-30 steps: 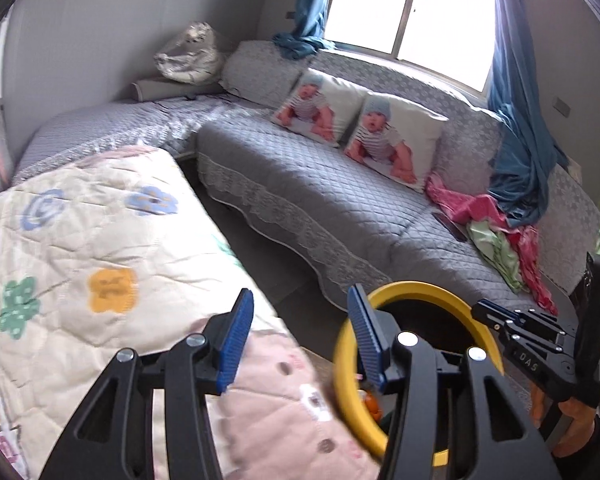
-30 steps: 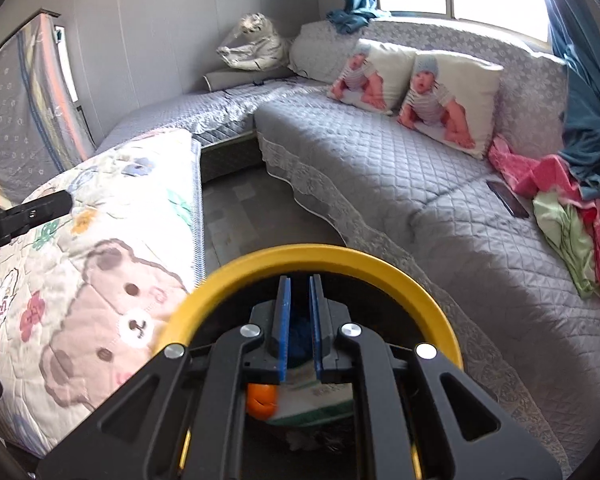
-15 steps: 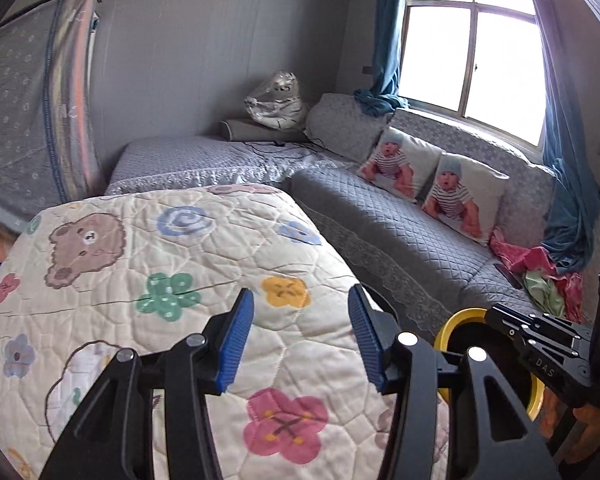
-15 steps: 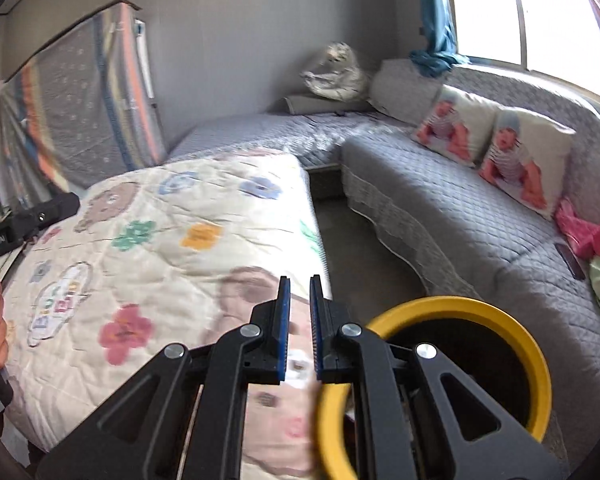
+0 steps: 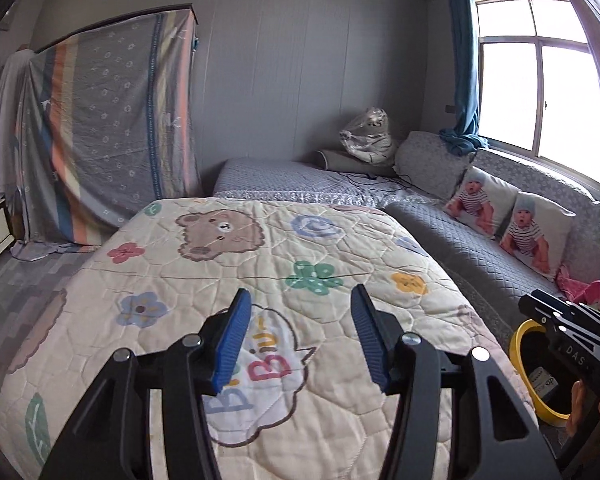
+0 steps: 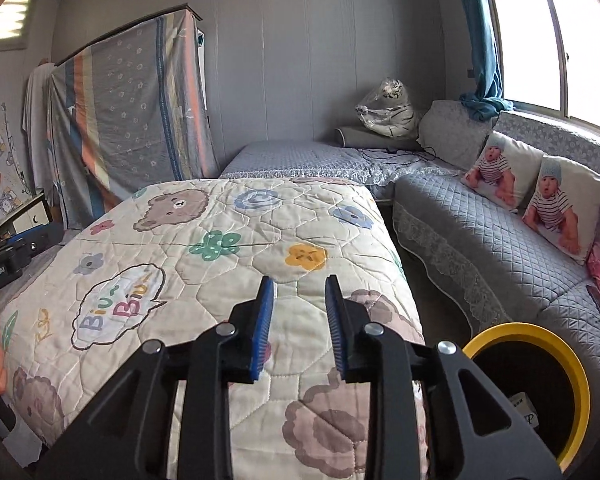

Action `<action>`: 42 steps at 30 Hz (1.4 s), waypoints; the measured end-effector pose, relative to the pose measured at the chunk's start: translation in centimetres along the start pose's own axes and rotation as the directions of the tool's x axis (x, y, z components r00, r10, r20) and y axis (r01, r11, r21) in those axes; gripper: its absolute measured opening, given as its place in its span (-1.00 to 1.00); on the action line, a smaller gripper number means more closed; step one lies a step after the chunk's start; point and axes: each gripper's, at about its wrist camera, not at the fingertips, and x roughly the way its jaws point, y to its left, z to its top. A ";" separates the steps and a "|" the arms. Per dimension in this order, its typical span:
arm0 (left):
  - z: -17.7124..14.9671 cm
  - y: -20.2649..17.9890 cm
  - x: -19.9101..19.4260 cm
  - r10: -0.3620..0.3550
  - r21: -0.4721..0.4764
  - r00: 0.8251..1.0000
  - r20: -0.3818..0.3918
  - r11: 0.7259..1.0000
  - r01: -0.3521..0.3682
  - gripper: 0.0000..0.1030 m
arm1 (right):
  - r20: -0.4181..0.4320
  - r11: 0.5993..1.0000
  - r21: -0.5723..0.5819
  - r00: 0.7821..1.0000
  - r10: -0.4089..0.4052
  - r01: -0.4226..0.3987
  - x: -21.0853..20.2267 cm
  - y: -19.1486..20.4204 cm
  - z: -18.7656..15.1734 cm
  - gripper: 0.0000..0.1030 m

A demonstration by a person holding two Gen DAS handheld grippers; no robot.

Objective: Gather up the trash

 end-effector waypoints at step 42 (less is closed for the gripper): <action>-3.5 2.0 -6.5 0.125 -0.130 0.975 0.182 0.986 -0.102 0.85 | 0.152 0.997 0.027 0.985 -0.077 0.074 -2.0 2.2 -3.4 0.84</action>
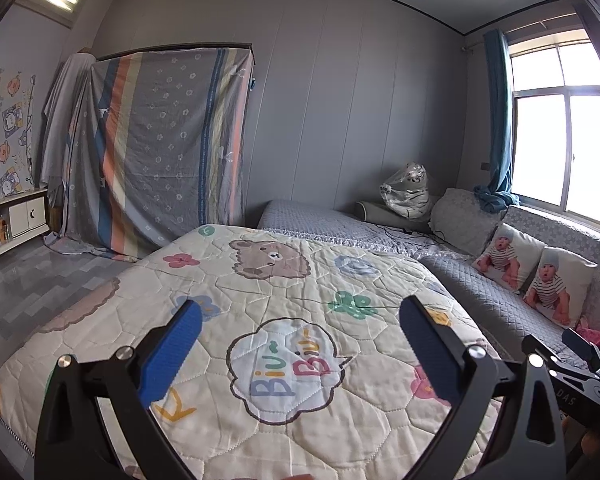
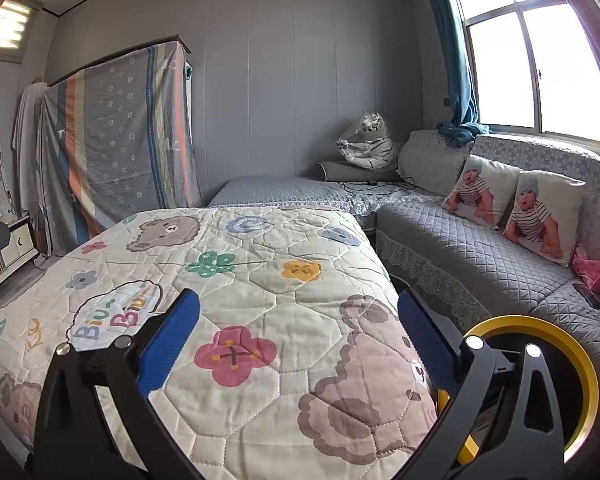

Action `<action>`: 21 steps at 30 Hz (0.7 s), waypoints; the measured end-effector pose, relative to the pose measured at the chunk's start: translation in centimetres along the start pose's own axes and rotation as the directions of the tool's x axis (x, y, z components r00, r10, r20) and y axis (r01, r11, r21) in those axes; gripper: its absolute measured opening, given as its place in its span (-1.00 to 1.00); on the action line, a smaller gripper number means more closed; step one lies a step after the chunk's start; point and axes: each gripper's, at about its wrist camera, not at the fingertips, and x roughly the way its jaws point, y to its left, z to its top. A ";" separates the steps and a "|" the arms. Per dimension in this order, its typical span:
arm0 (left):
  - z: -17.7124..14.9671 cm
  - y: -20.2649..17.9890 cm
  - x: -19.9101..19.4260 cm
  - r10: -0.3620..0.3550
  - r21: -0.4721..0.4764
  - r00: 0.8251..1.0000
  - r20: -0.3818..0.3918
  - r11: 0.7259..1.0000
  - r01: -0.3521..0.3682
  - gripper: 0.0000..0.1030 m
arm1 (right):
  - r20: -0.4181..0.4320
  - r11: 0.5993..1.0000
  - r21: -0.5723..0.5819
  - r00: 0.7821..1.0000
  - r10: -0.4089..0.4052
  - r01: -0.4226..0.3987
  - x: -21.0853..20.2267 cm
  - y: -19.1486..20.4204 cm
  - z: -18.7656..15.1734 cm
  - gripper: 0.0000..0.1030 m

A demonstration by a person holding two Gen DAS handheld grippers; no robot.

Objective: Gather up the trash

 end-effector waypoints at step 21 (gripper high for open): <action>0.4 -0.2 -0.3 -0.006 0.018 1.000 0.028 1.000 0.005 0.85 | 0.005 1.000 0.010 1.000 0.005 -0.005 0.0 0.0 0.2 0.84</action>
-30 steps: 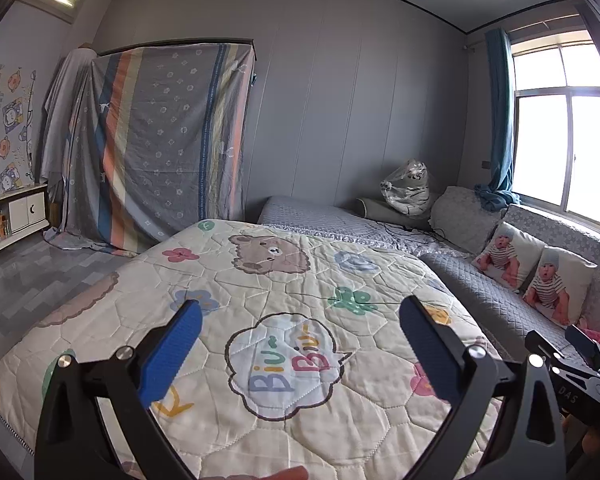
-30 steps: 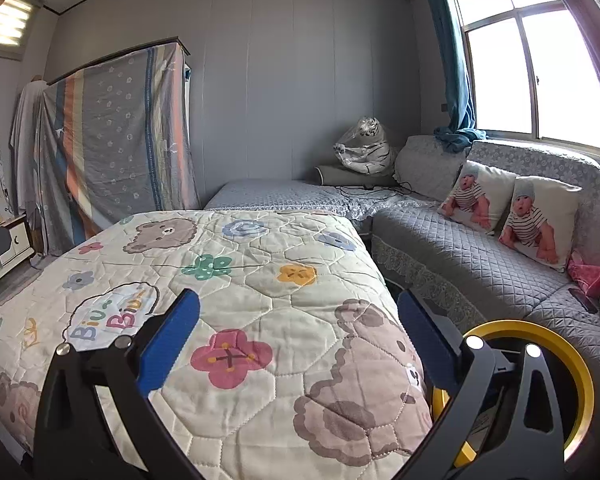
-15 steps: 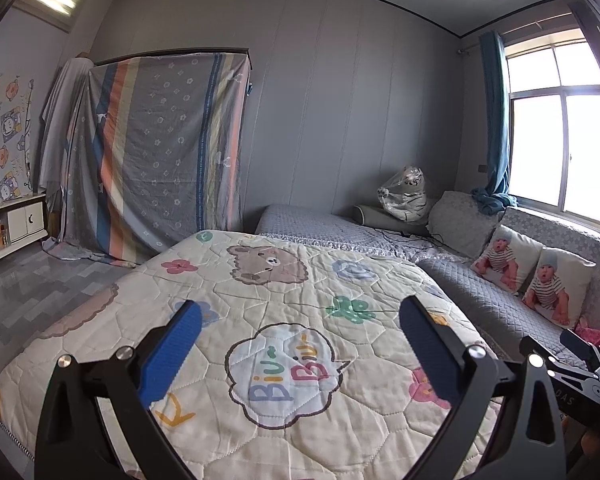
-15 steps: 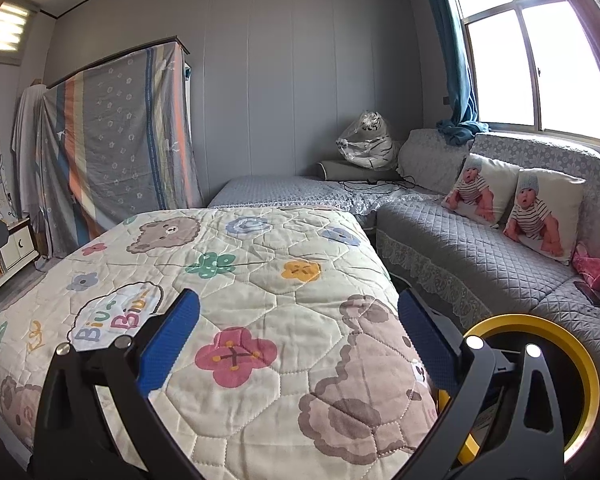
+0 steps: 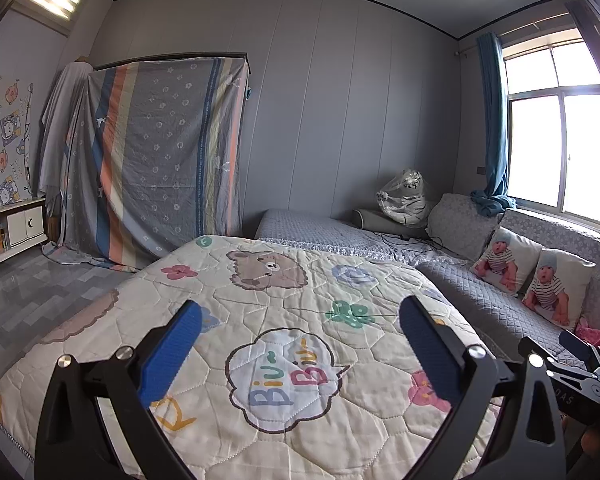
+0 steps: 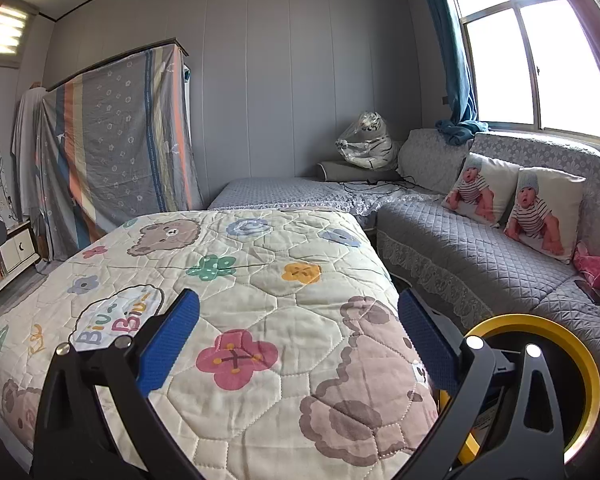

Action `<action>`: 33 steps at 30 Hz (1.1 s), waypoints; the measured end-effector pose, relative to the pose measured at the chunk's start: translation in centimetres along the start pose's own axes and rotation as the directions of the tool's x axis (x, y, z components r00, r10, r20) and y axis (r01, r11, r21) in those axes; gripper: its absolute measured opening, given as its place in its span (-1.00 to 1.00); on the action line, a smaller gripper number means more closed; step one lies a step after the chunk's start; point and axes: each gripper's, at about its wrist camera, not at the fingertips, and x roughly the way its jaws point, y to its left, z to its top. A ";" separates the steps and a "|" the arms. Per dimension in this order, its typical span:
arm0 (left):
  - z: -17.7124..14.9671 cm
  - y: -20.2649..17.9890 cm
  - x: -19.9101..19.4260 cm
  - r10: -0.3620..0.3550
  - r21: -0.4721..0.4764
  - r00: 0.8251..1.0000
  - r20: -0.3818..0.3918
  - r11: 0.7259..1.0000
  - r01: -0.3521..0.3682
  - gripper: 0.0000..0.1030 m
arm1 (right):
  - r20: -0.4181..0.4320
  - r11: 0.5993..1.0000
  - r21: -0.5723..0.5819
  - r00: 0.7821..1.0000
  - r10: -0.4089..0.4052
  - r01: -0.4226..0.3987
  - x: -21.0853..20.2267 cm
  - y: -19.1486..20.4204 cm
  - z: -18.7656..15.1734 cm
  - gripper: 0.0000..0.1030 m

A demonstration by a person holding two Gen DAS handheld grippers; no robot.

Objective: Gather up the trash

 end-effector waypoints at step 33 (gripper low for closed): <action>0.3 0.0 0.2 -0.007 0.026 1.000 0.003 1.000 0.007 0.85 | -0.009 1.000 0.016 1.000 0.011 -0.011 0.5 0.4 -0.1 0.85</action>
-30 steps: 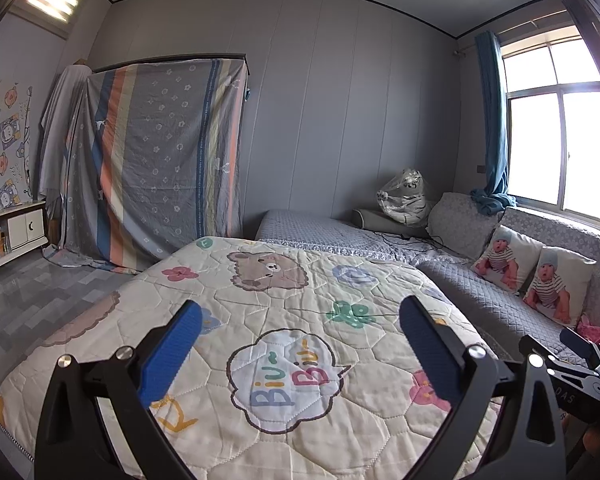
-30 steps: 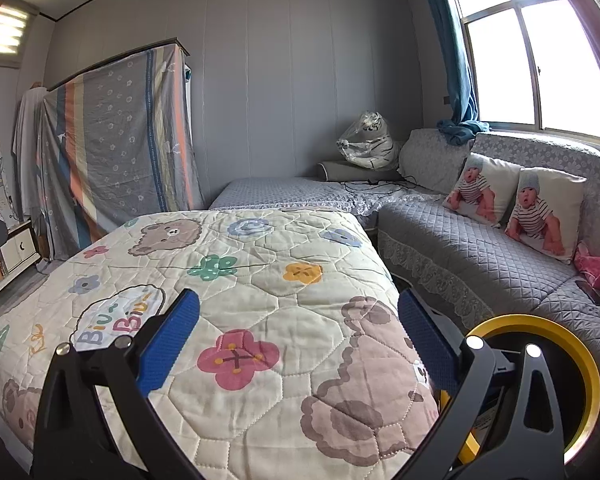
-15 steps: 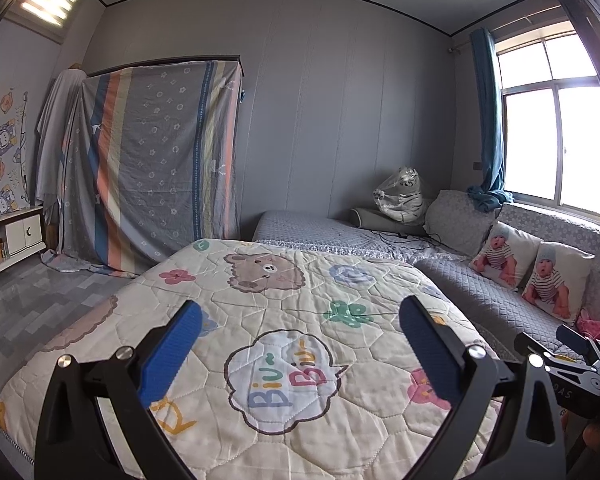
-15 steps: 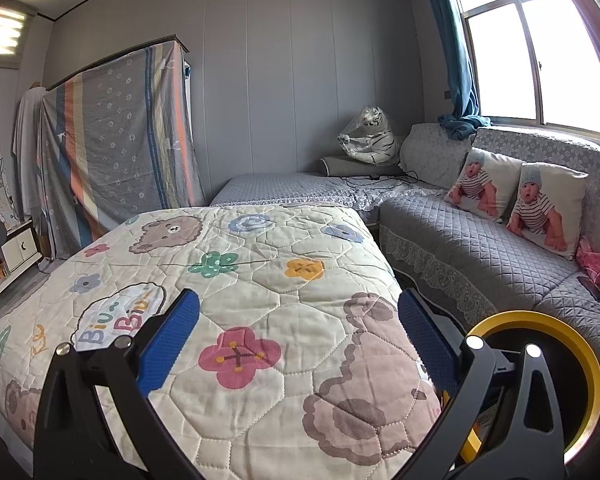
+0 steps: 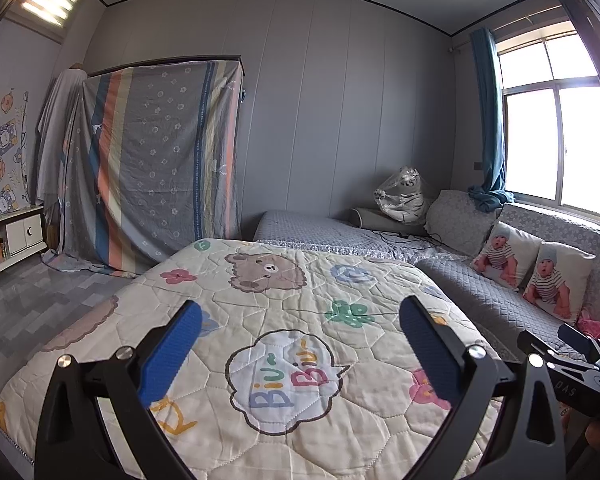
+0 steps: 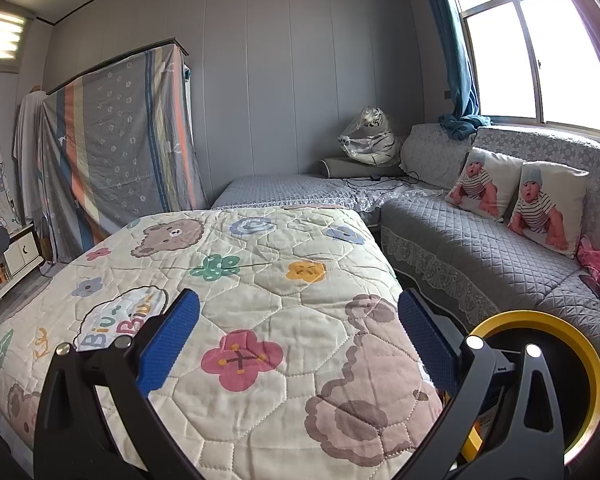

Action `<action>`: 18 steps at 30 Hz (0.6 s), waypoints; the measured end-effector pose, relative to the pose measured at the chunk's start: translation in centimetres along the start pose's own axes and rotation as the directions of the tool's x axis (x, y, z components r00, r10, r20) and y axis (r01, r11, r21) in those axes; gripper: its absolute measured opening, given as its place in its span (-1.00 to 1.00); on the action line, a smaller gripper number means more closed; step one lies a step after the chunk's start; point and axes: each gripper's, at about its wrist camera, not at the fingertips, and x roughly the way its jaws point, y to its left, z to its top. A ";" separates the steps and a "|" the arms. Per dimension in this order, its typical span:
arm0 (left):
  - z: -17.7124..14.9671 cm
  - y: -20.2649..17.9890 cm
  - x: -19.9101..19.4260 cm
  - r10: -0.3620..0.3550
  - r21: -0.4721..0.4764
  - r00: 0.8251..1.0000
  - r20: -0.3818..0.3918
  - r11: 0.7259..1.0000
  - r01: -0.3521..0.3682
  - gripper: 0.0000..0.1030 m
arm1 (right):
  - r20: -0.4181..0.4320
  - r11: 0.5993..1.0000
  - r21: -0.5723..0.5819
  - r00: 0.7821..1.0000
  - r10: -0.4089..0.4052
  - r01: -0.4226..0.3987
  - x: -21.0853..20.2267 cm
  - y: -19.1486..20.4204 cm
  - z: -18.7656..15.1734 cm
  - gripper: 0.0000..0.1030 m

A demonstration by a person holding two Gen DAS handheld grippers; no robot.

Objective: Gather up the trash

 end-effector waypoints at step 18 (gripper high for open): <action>0.1 0.2 0.0 0.002 -0.002 1.000 -0.001 1.000 -0.002 0.85 | -0.010 1.000 0.003 1.000 0.006 -0.006 -0.1 0.1 -0.1 0.84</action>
